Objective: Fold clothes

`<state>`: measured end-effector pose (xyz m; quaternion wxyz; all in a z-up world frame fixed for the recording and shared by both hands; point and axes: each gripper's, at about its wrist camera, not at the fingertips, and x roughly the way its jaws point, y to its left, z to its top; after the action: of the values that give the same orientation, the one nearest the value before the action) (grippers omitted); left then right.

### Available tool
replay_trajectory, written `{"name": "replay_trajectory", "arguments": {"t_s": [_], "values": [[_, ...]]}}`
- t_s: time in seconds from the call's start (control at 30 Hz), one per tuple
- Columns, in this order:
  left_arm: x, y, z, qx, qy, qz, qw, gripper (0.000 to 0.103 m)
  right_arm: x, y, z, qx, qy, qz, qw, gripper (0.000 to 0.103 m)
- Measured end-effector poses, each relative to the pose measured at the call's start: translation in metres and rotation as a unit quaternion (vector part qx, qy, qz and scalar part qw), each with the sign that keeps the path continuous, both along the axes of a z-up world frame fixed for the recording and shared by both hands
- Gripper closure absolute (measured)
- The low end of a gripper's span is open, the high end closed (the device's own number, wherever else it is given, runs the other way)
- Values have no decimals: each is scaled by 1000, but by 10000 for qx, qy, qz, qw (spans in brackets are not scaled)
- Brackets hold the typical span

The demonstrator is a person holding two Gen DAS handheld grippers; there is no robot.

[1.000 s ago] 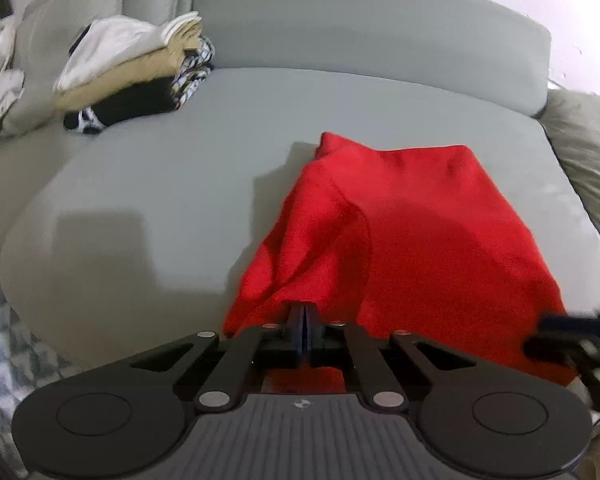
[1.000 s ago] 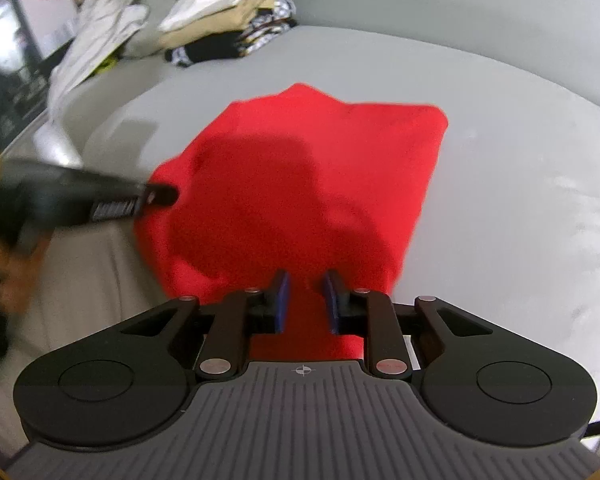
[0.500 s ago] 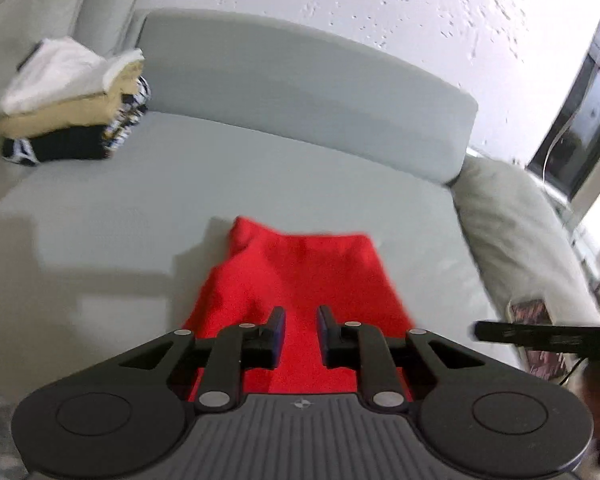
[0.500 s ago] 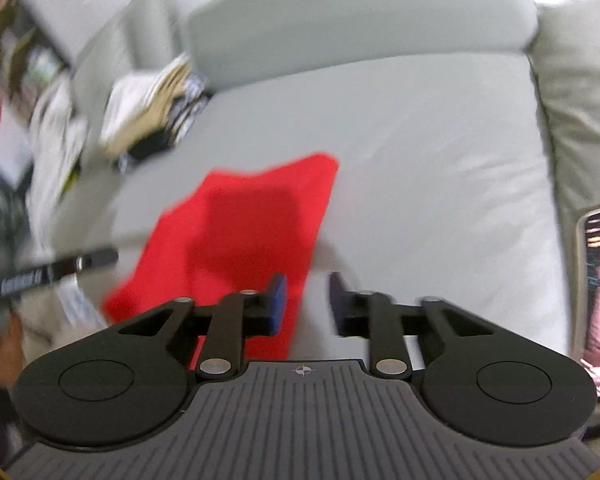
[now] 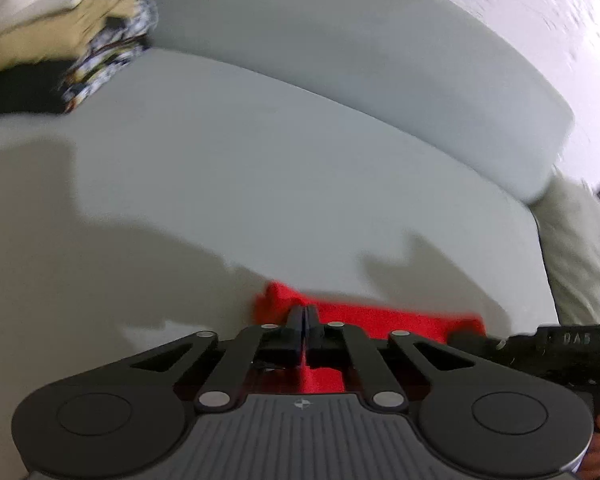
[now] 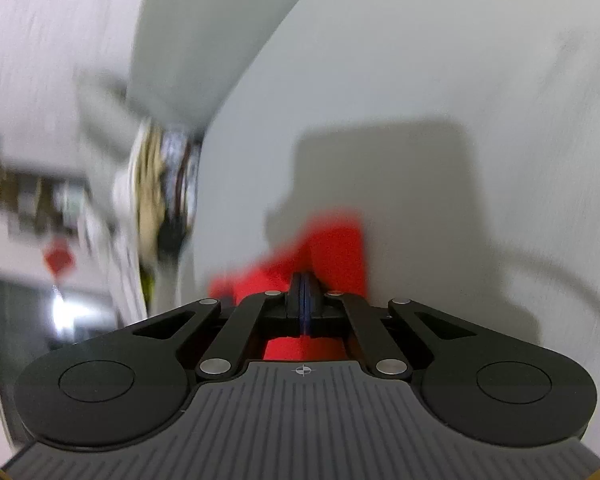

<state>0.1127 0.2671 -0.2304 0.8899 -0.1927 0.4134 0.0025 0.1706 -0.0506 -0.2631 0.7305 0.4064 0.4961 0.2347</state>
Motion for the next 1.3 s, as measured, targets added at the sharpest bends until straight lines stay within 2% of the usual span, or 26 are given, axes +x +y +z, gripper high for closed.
{"name": "replay_trajectory", "arguments": {"t_s": [0.1,0.17,0.2,0.3,0.33,0.37,0.4,0.43,0.53,0.6,0.67,0.7,0.73,0.77,0.87,0.9,0.97,1.07,1.1,1.17,1.2,1.23,1.27,1.3], "values": [[1,2,0,-52,-142,291,9995,95,14,-13,-4,-293,-46,-755,9967,103],[-7,-2,11,8,-212,396,9990,96,13,-15,4,-551,-65,-968,9938,101],[-15,-5,20,-14,-253,348,9991,97,7,-14,14,-769,-136,-966,9923,92],[-50,-16,52,-95,-455,122,9988,95,-24,-8,49,-1475,-562,-706,9849,92],[-67,-21,63,-73,-533,13,9986,91,-38,-9,61,-1516,-683,-618,9841,89],[-83,-26,75,-51,-610,-96,9981,88,-56,-10,73,-1497,-787,-534,9841,86],[-98,-32,85,-9,-674,-193,9975,81,-75,-10,85,-1512,-852,-451,9838,74],[-115,-39,95,90,-700,-309,9970,75,-92,-10,96,-1570,-904,-351,9828,62],[-164,-60,120,428,-643,-633,9950,70,-136,-11,123,-1749,-1058,-7,9789,59],[-193,-77,127,809,-517,-792,9922,65,-170,-16,140,-1923,-1123,268,9745,57],[-217,-93,121,1249,-382,-822,9880,66,-205,-20,146,-2104,-1275,658,9670,58],[-225,-100,112,1451,-300,-820,9855,73,-220,-18,148,-2208,-1395,891,9612,70],[-229,-105,102,1567,-229,-799,9841,88,-233,-12,147,-2336,-1579,1119,9529,84],[-230,-109,92,1624,-172,-758,9837,95,-243,-3,143,-2476,-1766,1310,9436,88],[-224,-117,65,1895,-278,-451,9804,95,-258,28,131,-2716,-2178,1681,9222,88],[-219,-119,58,2071,-270,-379,9772,95,-258,36,126,-2818,-2188,1744,9178,87],[-212,-124,44,2263,15,-409,9732,92,-257,48,112,-3149,-2012,1909,9077,90],[-213,-122,48,2183,270,-535,9740,92,-261,40,114,-3146,-1800,1938,9116,91],[-216,-120,51,2050,341,-577,9765,90,-263,34,118,-3112,-1656,1961,9150,86],[-223,-109,63,1645,385,-685,9832,77,-268,17,131,-2908,-1573,1848,9255,69],[-227,-103,71,1501,274,-674,9860,63,-270,7,140,-2799,-1618,1727,9304,47],[-231,-96,81,1377,105,-628,9884,52,-272,-2,148,-2692,-1667,1585,9352,31],[-234,-87,90,1272,-66,-526,9905,49,-271,-12,155,-2574,-1718,1390,9407,27],[-237,-77,98,1181,-240,-380,9920,41,-269,-22,160,-2421,-1729,1208,9471,24]]}}
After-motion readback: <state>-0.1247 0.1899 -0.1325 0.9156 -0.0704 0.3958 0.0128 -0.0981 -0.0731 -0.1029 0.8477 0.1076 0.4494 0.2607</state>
